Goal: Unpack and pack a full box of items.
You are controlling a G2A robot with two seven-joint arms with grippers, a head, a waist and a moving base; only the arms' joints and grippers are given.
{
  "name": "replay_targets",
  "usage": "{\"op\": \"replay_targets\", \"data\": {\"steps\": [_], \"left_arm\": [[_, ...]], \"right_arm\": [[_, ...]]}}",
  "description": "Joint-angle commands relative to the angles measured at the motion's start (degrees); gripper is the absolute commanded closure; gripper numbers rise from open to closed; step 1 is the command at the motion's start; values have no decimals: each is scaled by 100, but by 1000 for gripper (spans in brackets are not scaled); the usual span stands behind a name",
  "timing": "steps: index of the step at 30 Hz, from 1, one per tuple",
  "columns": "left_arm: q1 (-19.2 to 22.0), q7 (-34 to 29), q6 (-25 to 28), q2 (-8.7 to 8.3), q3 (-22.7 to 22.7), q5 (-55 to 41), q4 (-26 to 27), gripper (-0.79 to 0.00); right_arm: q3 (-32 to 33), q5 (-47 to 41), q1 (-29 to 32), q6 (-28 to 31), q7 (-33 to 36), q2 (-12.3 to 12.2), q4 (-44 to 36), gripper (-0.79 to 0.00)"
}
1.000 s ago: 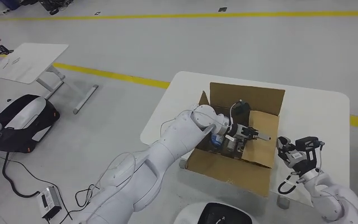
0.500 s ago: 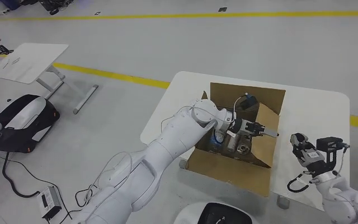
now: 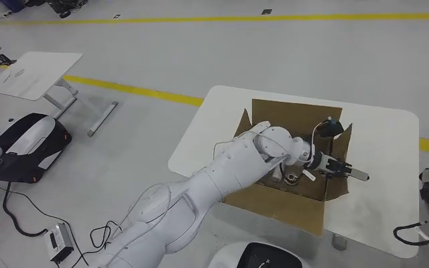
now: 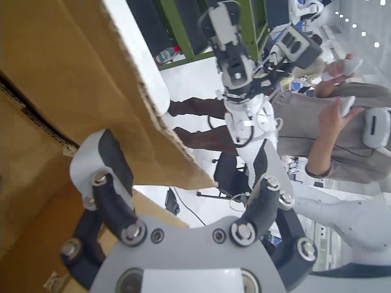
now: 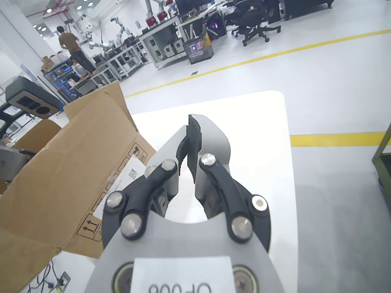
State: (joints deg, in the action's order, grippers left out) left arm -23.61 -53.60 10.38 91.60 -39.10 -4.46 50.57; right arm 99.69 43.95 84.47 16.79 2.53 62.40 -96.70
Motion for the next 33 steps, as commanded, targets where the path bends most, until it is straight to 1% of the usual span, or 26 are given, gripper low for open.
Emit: {"op": "replay_targets", "data": {"steps": [1, 5, 8, 11, 16, 20, 24, 25, 26, 28, 30, 31, 33], "left_arm": [[75, 158, -56, 100, 162, 56, -108, -785], [141, 462, -123, 256, 434, 351, -359, -785], [161, 666, -234, 361, 568, 491, -549, -785], [173, 775, -227, 443, 662, 615, -696, -785], [221, 854, -119, 504, 708, 855, -867, -785], [218, 871, -55, 502, 565, 768, -878, -785], [249, 912, 88, 402, 359, 944, -703, -785], [248, 951, 86, 362, 294, 1032, -637, -785], [236, 1001, 99, 315, 213, 1113, -551, -785], [162, 1020, 86, 201, -21, 1145, -369, -785], [75, 851, 68, 68, -253, 1225, -184, -785], [17, 723, 71, -3, -385, 1226, -101, -785], [-87, 631, -25, -150, -678, 1326, 19, -785]], "right_arm": [[112, -121, 104, -19, -11, 2, -51, 0], [171, -151, 208, -68, -5, 10, -117, 0], [192, -160, 249, -104, -29, 19, -165, 0], [220, -180, 258, -124, -22, 24, -188, 0], [277, -230, 238, -107, 16, 27, -230, 0], [285, -568, 203, 120, 81, 35, -288, 0], [327, -853, 151, 336, 286, 28, -365, -496], [341, -960, 132, 403, 358, 25, -368, -585], [349, -1087, 107, 480, 426, 23, -380, -656], [351, -1370, 60, 692, 661, 12, -395, -696], [343, -1637, -20, 966, 981, -8, -413, -763], [331, -1789, -59, 1062, 1096, -14, -400, -782], [250, -2133, -149, 1217, 1335, -20, -380, -785]]}}
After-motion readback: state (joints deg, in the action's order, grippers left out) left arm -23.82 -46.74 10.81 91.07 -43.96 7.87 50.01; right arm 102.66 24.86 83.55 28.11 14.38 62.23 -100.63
